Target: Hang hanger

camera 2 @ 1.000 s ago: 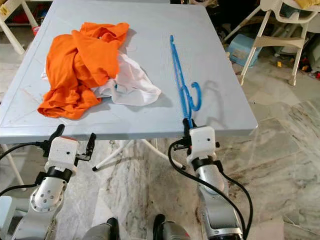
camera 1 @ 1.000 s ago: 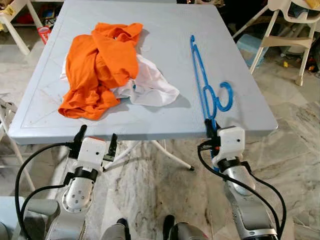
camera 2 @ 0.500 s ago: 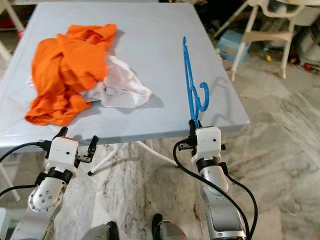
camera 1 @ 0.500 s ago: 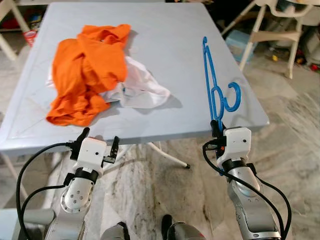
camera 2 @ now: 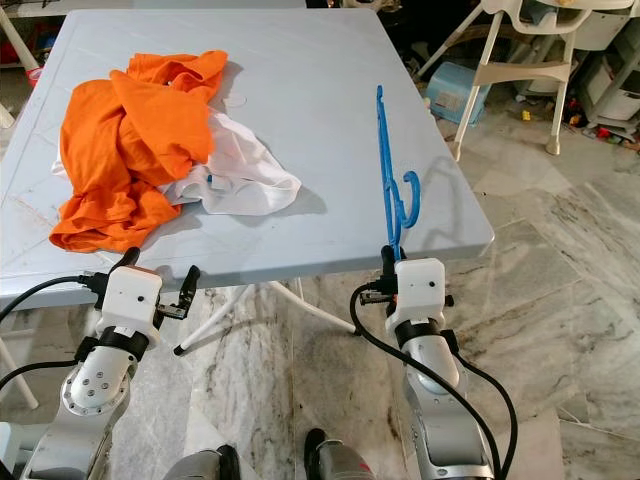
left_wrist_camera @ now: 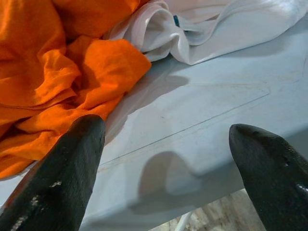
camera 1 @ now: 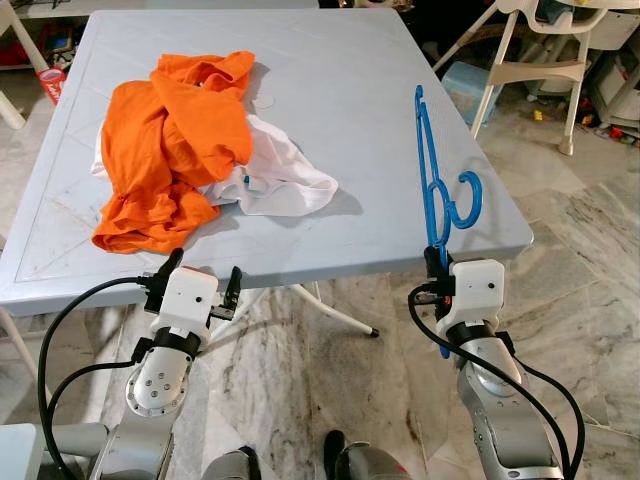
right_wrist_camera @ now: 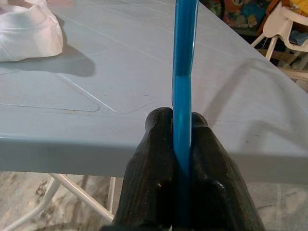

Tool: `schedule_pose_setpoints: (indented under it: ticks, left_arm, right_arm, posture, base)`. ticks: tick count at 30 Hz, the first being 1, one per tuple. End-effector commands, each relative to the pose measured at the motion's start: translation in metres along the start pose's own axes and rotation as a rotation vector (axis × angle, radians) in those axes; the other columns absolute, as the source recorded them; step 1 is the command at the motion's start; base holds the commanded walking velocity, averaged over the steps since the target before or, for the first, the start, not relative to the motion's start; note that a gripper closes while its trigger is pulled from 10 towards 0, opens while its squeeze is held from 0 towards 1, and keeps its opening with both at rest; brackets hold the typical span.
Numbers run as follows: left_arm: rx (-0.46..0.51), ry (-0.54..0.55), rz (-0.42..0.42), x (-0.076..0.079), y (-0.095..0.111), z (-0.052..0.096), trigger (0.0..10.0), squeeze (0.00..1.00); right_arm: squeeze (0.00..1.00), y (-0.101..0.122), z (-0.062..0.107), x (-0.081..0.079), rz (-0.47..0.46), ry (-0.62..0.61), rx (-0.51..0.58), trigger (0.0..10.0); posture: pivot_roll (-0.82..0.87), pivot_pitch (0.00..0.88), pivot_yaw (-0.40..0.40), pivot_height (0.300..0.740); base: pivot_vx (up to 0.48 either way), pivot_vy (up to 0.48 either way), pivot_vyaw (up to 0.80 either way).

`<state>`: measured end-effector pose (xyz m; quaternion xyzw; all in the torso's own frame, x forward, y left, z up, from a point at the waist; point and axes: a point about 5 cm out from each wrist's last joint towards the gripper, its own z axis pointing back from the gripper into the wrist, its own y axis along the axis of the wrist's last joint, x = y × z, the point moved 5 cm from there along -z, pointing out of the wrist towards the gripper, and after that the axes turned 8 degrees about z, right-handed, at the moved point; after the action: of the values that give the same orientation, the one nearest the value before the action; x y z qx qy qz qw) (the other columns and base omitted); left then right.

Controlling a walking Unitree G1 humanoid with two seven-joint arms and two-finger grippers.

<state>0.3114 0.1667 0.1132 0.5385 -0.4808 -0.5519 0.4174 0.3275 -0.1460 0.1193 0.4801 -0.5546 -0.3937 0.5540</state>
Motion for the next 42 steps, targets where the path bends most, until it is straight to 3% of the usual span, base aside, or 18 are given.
schedule_pose_setpoints:
  ticks: [1,35,42]
  left_arm:
    - [-0.034,-0.012,0.0,0.004,-0.008,0.001,10.0,0.0]
    - [-0.013,-0.025,0.007,0.007,0.002,-0.008,10.0,0.0]
    - [0.002,-0.038,0.093,0.012,0.009,-0.019,10.0,0.0]
  right_arm:
    - [0.0,-0.012,0.002,0.001,-0.003,0.002,-0.049,10.0]
    - [0.0,-0.009,-0.001,0.002,-0.007,0.0,-0.043,10.0]
    - [0.0,-0.006,-0.004,0.007,-0.002,-0.009,-0.037,10.0]
  posture:
    - [-0.02,0.186,-0.024,0.74]
    - [-0.03,0.186,-0.023,0.74]
    - [-0.04,0.188,-0.016,0.74]
  base:
    - [0.0,0.0,0.0]
    - [-0.247,0.0,0.0]
    - [0.0,0.0,0.0]
